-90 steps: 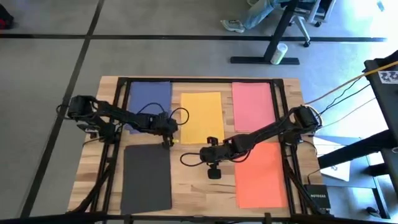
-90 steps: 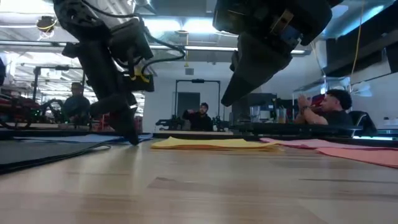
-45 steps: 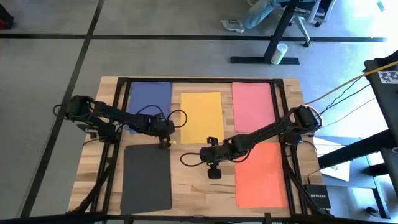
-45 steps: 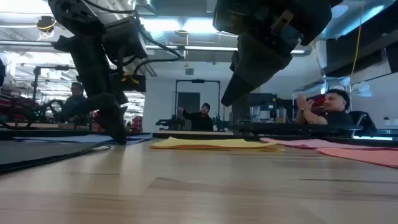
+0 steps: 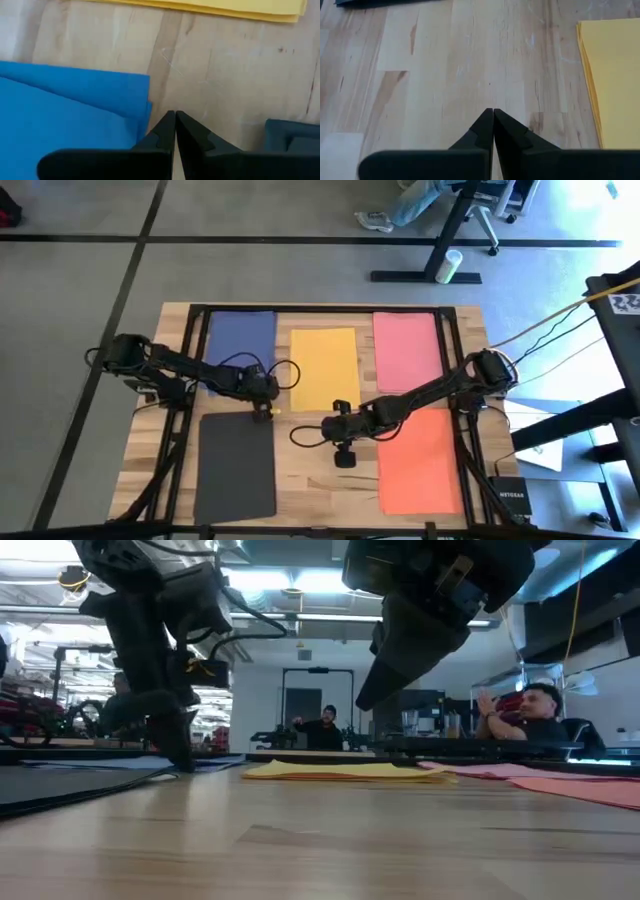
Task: Organize paper
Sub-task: Move the black papers to the bottom left of the table
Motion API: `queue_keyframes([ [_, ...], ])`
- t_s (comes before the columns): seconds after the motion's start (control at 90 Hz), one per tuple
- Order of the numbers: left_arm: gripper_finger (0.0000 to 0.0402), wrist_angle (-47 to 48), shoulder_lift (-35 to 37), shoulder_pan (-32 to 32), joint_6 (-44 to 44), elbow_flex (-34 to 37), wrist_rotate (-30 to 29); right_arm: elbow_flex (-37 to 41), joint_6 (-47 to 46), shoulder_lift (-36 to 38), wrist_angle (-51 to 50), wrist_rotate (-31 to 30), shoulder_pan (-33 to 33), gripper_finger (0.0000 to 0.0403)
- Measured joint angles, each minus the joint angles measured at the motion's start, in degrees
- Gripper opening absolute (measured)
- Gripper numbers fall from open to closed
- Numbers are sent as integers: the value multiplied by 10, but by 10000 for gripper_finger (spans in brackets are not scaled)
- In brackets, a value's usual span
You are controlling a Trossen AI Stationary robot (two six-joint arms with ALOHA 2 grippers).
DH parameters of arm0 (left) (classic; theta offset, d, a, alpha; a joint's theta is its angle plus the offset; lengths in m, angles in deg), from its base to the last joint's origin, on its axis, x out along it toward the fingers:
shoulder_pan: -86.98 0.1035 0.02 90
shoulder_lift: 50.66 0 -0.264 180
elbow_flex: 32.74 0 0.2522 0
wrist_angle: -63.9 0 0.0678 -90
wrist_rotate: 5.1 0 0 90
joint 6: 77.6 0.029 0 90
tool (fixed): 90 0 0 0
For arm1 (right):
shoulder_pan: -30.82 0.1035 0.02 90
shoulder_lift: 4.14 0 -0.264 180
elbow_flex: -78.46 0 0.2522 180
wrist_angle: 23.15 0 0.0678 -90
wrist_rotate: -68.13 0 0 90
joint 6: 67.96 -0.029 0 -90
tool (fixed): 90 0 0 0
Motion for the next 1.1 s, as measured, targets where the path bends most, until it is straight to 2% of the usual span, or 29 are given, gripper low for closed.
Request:
queue_keyframes([
  [0.156,0,-19,-2,-3,29,-44,-4,0,0,0,0,0,0,0],
  [0.4,0,-87,-23,53,87,-61,-15,0,0,0,0,-2,0,0],
  [0.678,0,-76,-72,87,111,-61,-3,0,0,0,-1,-2,0,0],
  [1.1,0,4,-72,78,86,-64,-11,0,0,0,-3,-2,0,0],
])
